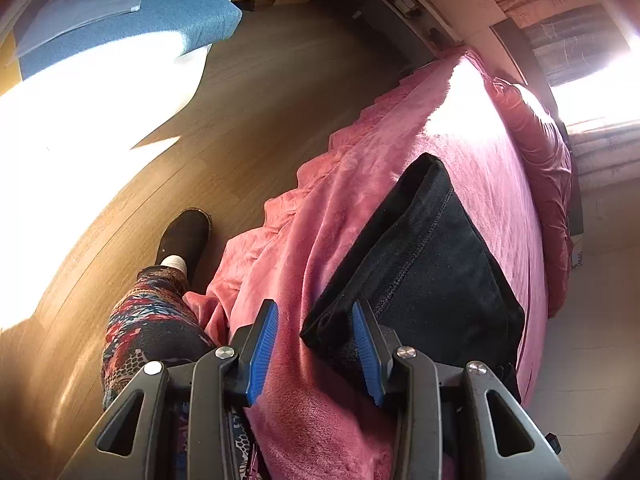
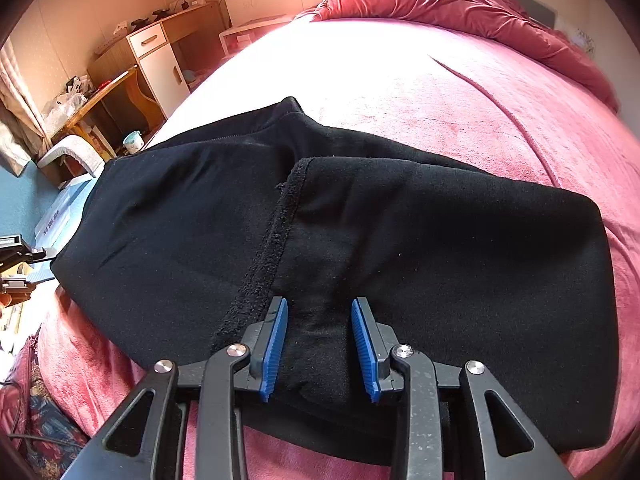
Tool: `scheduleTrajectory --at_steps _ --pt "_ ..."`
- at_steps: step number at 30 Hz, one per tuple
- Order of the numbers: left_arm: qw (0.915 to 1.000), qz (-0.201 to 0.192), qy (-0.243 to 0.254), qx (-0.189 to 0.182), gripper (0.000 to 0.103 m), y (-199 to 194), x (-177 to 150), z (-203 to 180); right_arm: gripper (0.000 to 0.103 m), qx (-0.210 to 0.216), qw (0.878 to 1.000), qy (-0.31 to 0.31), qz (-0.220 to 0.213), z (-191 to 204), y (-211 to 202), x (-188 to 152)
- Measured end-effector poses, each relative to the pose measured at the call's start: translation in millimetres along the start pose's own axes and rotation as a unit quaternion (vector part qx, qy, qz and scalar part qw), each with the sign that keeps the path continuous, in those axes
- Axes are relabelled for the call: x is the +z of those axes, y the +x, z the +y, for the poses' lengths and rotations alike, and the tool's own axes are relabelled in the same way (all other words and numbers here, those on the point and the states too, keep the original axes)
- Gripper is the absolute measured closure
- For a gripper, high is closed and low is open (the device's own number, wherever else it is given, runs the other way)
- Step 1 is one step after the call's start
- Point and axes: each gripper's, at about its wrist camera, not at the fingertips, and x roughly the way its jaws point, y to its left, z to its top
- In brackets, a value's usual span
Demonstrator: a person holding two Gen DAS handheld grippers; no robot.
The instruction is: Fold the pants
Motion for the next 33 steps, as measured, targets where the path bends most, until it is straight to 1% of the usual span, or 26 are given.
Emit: scheduleTrajectory --at_steps 7,11,16,17,19,20,21,22,24,26,28,30,31,33 --pt "0.9997 0.015 -0.017 -0.005 0.064 12.2 1.1 5.0 0.068 0.000 1.000 0.000 0.000 0.2 -0.2 -0.1" --pt "0.9989 0.028 -0.030 -0.023 0.064 20.7 0.4 5.2 0.068 0.000 1.000 0.000 0.000 -0.6 0.0 -0.2" --pt "0.9982 0.039 -0.032 -0.032 0.066 29.2 -1.2 3.5 0.068 0.000 1.000 0.000 0.000 -1.0 0.0 -0.2" --pt "0.9984 0.037 -0.026 -0.035 0.068 28.8 -1.5 1.9 0.068 0.000 1.000 0.000 -0.001 -0.9 0.1 -0.3" --pt "0.9989 0.029 -0.008 -0.037 0.077 27.2 -2.0 -2.2 0.068 0.000 1.000 -0.002 -0.001 -1.1 0.1 -0.4" --pt "0.9991 0.025 0.002 -0.035 0.079 26.6 -2.1 -4.7 0.068 -0.001 1.000 -0.003 -0.001 -1.0 -0.1 -0.4" --pt "0.9992 0.021 0.007 -0.034 0.085 25.3 -2.3 -6.5 0.068 -0.001 1.000 -0.003 -0.001 -0.8 -0.4 -0.4" --pt "0.9990 0.014 0.008 -0.041 0.092 22.0 -2.2 -8.4 0.068 0.000 1.000 -0.003 0.000 -0.1 -0.5 -0.3" --pt "0.9973 -0.013 0.034 -0.063 0.092 6.9 -1.7 -23.2 0.068 0.001 1.000 -0.006 0.003 -0.2 -1.8 1.0" --pt "0.9920 -0.033 0.069 -0.100 0.092 -10.6 -2.1 -47.6 0.065 0.000 1.000 -0.008 0.007 -0.2 -3.9 3.8" --pt "0.9821 -0.045 0.108 -0.148 0.092 -26.7 -6.1 -78.5 0.064 -0.006 1.000 -0.008 0.002 -2.1 -10.8 7.7" --pt "0.9685 -0.046 0.155 -0.190 0.092 -36.7 -15.4 -113.7 0.064 0.004 1.000 0.003 -0.013 -8.0 -22.0 12.6" --pt "0.9606 -0.042 0.180 -0.208 0.092 -38.9 -22.3 -131.7 0.064 0.017 1.000 0.013 -0.017 -11.8 -26.4 14.9" --pt "0.9440 -0.022 0.225 -0.240 0.092 -35.9 -39.4 -163.8 0.064 0.060 0.997 0.038 -0.027 -21.3 -36.0 21.7"
